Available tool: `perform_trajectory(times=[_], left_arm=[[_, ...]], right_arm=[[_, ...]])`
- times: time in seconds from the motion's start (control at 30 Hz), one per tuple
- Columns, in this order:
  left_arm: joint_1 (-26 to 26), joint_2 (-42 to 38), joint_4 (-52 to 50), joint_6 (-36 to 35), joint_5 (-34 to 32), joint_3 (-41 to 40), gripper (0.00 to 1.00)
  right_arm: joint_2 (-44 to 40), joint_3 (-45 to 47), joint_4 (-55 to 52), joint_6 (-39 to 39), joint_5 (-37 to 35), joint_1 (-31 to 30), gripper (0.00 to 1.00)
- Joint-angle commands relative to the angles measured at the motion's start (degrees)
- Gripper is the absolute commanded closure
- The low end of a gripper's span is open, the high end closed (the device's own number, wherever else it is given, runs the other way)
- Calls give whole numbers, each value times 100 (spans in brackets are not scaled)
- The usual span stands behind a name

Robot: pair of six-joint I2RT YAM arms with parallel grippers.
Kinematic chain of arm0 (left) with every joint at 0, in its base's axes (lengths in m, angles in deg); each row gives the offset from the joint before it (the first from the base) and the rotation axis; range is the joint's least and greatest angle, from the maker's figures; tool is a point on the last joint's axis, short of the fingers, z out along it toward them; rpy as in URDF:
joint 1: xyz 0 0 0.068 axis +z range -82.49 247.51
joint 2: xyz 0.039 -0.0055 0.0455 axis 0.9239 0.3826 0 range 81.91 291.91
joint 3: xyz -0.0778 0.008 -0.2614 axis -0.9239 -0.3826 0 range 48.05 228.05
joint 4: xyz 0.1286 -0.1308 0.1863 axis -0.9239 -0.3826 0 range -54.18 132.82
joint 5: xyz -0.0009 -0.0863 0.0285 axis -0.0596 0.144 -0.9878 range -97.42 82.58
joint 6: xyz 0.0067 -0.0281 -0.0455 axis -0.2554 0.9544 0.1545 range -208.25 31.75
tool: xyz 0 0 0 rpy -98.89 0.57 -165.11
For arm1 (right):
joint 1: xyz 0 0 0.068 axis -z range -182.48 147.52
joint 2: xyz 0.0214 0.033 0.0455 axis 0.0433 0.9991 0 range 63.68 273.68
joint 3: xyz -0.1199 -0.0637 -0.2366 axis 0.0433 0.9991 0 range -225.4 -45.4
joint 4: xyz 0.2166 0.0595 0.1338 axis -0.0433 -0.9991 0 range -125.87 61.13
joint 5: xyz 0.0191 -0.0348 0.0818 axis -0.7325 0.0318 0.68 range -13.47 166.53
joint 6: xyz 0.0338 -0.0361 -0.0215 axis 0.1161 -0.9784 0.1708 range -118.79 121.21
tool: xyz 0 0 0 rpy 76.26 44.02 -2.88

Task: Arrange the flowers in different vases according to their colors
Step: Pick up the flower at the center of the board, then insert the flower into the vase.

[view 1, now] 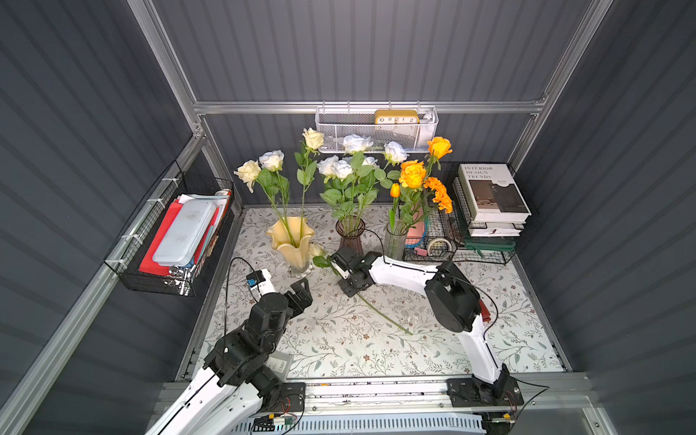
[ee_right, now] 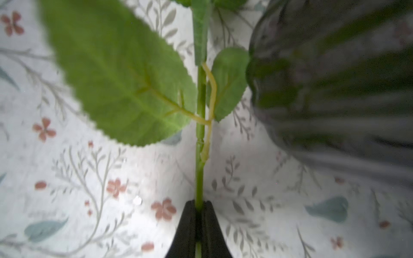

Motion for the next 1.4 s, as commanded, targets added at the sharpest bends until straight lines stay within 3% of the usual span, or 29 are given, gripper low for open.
perform_trajectory(times=[0.0,0.3,0.43,0.53,0.67,0.8,0.87,1.07,1.37], left_arm=[[29,-62,0,-14,-57,-91,3],[29,28,-109,72,-80,-29,4],[29,-230,-181,204,-201,-90,4],[31,-309,-205,232,-209,-96,4],[29,-207,-206,209,-209,-70,4],[29,-204,-215,205,-210,-58,4],[29,-280,-218,214,-210,-79,4],[29,-434,-185,202,-189,-143,4],[35,-64,-173,170,-175,-56,4]], right_arm=[[-875,457,-344,-171,-155,-221,100],[-3971,1970,-879,-41,77,-421,100],[-4980,1593,-444,-1,277,-412,100],[-4971,796,-108,-22,340,-378,100],[-4549,64,1638,-41,508,-254,100],[-3729,-228,4492,-93,476,-105,100],[-3156,-702,5424,269,536,88,100],[-1269,-2726,6222,1603,825,524,100],[883,-5596,5616,1891,1028,549,100]])
